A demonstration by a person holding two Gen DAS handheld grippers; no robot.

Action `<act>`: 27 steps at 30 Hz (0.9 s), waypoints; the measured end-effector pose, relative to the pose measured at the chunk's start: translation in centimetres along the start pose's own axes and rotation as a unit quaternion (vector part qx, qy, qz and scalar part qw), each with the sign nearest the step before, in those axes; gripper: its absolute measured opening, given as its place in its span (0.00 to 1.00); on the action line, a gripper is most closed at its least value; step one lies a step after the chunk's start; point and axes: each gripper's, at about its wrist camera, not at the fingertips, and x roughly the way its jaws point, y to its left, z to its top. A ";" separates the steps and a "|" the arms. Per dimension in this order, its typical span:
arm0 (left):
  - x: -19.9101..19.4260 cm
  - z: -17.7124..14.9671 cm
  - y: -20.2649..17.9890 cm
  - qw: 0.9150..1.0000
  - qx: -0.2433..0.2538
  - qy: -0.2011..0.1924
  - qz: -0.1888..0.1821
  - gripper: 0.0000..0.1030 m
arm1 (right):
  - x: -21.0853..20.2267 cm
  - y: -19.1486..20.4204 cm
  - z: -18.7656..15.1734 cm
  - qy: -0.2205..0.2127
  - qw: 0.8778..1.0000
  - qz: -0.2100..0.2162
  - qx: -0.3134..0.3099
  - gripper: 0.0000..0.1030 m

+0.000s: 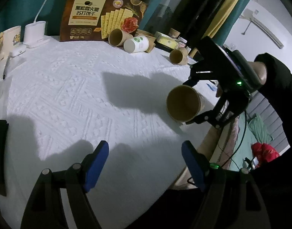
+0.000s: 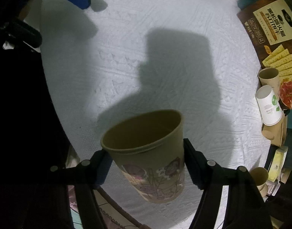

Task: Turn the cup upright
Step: 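Carry the cup with the right gripper and turn it upright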

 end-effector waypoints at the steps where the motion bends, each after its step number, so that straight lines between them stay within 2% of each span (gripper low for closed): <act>1: -0.1 0.0 -0.1 1.000 -0.001 -0.004 0.004 0.76 | -0.5 -0.2 -0.1 -0.010 1.000 -0.003 0.008 0.65; 5: -0.7 0.3 0.2 0.999 -0.008 -0.027 0.016 0.76 | -2.9 -2.0 -0.9 -0.080 0.994 -0.013 0.078 0.65; 6: -0.9 0.4 0.2 0.999 -0.011 -0.034 0.023 0.76 | -3.3 -2.6 -1.3 -0.104 0.989 -0.014 0.105 0.65; 8: -1.1 0.6 0.1 0.998 -0.014 -0.049 0.033 0.76 | -3.9 -4.0 -2.5 -0.164 0.971 -0.009 0.173 0.65; 9: -1.2 0.7 0.1 0.998 -0.015 -0.055 0.035 0.76 | -3.9 -4.5 -3.1 -0.193 0.960 -0.006 0.205 0.65; 10: -1.3 0.9 0.0 0.998 -0.016 -0.058 0.035 0.76 | -3.8 -5.2 -4.2 -0.232 0.939 -0.001 0.252 0.65; 12: -1.4 1.2 -0.3 0.997 -0.016 -0.066 0.043 0.76 | -3.4 -5.7 -5.6 -0.280 0.908 0.003 0.311 0.65; 13: -1.4 1.3 -0.6 0.996 -0.010 -0.069 0.049 0.76 | -2.9 -5.9 -6.7 -0.308 0.884 0.002 0.353 0.65; 16: -1.3 1.5 -1.6 0.995 0.009 -0.073 0.068 0.76 | -1.2 -6.3 -8.7 -0.346 0.836 -0.012 0.426 0.65; 20: -0.7 2.0 -2.5 0.996 0.012 -0.067 0.063 0.76 | 1.0 -6.4 -10.4 -0.375 0.787 -0.025 0.489 0.65; 22: -0.5 2.2 -2.9 0.996 0.011 -0.067 0.065 0.76 | 1.6 -5.9 -10.8 -0.384 0.771 -0.038 0.506 0.65; 27: 0.0 2.8 -3.5 0.995 0.009 -0.065 0.069 0.76 | 1.6 -4.6 -10.9 -0.391 0.765 -0.070 0.507 0.65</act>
